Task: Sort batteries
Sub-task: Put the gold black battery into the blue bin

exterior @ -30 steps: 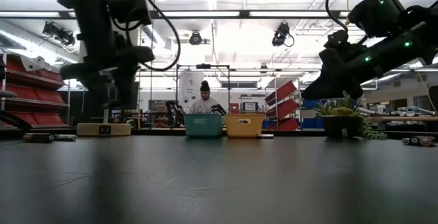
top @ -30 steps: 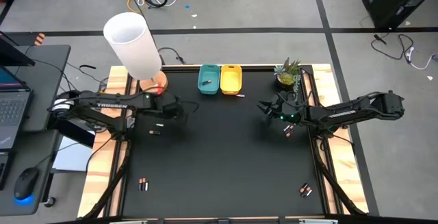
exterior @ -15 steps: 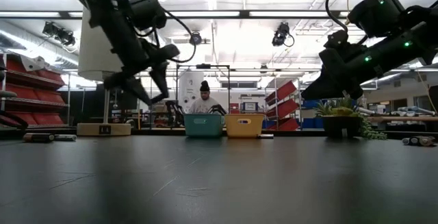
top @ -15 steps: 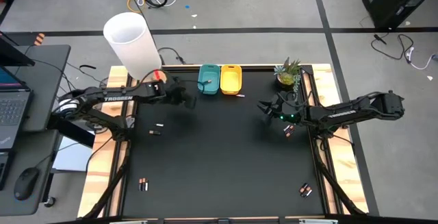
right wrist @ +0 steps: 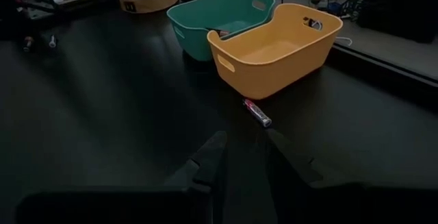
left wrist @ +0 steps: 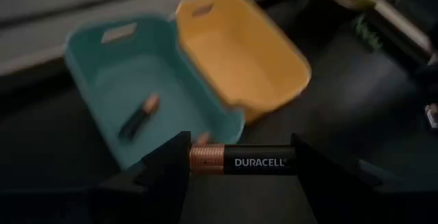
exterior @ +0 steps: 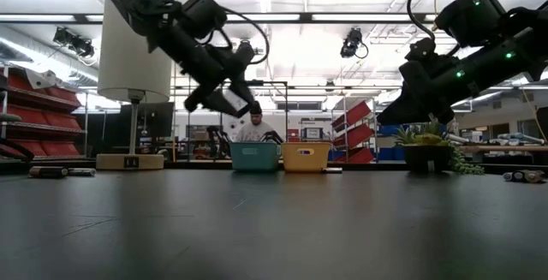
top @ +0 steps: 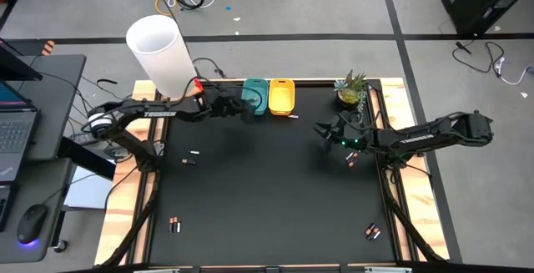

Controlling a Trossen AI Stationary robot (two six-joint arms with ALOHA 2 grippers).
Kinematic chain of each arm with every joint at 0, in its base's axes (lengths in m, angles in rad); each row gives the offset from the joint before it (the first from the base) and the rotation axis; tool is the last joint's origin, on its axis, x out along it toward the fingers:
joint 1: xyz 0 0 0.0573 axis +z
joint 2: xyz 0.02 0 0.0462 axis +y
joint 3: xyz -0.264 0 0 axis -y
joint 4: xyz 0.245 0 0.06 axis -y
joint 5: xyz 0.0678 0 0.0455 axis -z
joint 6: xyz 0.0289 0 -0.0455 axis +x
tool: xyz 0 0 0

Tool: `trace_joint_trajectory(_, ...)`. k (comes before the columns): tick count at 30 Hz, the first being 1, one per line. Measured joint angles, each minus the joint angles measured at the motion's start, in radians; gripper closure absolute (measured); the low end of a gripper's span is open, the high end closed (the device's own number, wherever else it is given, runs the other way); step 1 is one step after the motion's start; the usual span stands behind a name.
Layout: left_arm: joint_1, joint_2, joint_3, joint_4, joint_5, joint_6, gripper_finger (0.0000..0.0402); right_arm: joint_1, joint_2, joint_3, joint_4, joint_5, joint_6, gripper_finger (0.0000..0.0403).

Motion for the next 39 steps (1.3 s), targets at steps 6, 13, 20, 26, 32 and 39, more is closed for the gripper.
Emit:
trace_joint_trajectory(6,0.022,0.069,0.065,0.081,-0.024,0.241,0.0151,-0.001,0.000,0.000,-0.002,0.000,-0.015,0.0315)
trace_joint_trajectory(13,0.049,0.151,0.068,0.121,-0.111,0.372,0.0151,-0.001,0.000,0.000,-0.003,0.000,-0.023,0.0315)
trace_joint_trajectory(20,0.079,0.210,0.067,0.120,-0.115,0.353,0.0145,-0.002,0.000,0.000,-0.003,0.001,-0.033,0.0315)
trace_joint_trajectory(26,0.082,0.213,0.066,0.122,-0.118,0.349,0.0120,-0.002,0.000,0.000,-0.003,0.001,-0.033,0.0315)
trace_joint_trajectory(32,0.082,0.213,0.067,0.122,-0.118,0.349,0.0113,-0.002,0.000,0.000,0.005,0.003,-0.037,0.0315)
trace_joint_trajectory(39,0.080,0.211,0.067,0.122,-0.001,0.303,0.0113,-0.002,0.000,0.000,0.005,0.003,-0.037,0.0315)
